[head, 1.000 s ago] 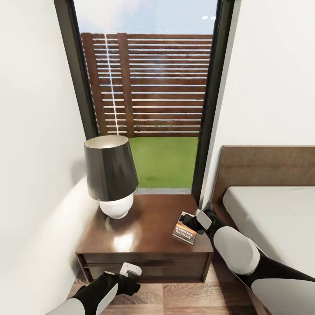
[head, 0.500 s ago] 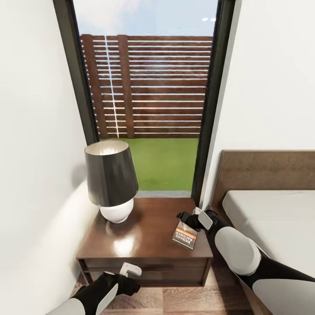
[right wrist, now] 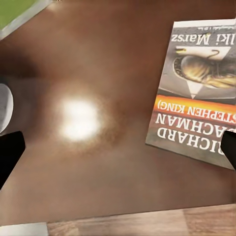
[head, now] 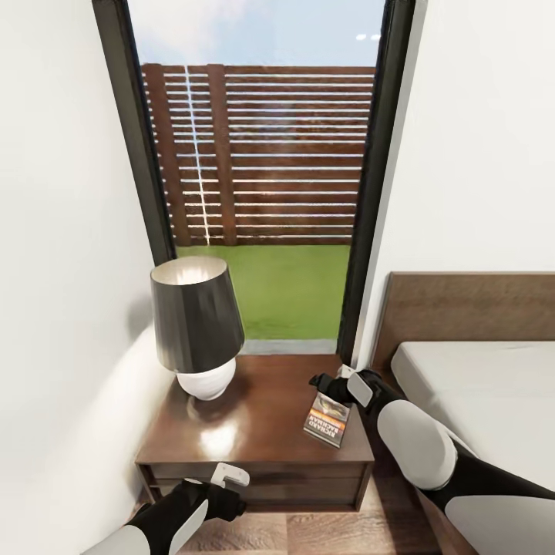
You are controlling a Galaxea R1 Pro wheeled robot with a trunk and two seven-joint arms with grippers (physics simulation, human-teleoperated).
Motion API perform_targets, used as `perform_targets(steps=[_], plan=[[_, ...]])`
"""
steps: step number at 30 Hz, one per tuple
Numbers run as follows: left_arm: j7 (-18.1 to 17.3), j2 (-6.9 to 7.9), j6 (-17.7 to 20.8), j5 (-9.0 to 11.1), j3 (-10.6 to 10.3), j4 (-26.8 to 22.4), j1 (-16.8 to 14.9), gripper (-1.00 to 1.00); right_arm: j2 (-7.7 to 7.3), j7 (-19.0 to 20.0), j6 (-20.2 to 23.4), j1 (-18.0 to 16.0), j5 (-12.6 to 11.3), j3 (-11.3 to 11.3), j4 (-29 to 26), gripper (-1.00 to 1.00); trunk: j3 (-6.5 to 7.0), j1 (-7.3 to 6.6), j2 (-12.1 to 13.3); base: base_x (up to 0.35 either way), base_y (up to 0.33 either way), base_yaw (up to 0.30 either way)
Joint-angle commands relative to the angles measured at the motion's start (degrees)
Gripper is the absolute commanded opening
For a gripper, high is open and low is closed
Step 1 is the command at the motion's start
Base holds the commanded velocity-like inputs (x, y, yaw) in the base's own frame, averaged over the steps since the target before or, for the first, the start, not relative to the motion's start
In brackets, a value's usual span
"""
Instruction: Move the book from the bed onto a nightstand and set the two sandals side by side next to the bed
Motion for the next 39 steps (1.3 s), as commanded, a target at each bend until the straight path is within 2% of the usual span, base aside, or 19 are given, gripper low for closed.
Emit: perform_targets(steps=[1,21,31,39], plan=[[0.0,0.03,0.2,0.2,-0.2,-0.1,0.0,1.0,0.08,0.2,0.3,0.0,0.6,-0.3,-0.2,1.0,0.13,-0.23,0.4,0.0,0.0,0.0],[0.1,0.03,0.2,0.1,-0.1,-0.1,0.0,1.0,0.11,0.3,0.2,0.3,0.5,-0.2,0.0,1.0,3.72,-4.63,8.4,0.0,0.0,0.0],[0.3,0.05,0.2,0.1,-0.4,0.1,0.0,1.0,0.14,0.2,0.2,2.3,0.6,-0.2,0.4,1.0,5.51,-6.82,12.4,0.0,0.0,0.0],[0.4,0.18,0.0,0.1,-0.4,0.5,0.0,1.0,0.07,0.3,0.1,5.8,0.7,-0.1,0.4,1.0,6.95,-8.58,15.6,0.0,0.0,0.0]])
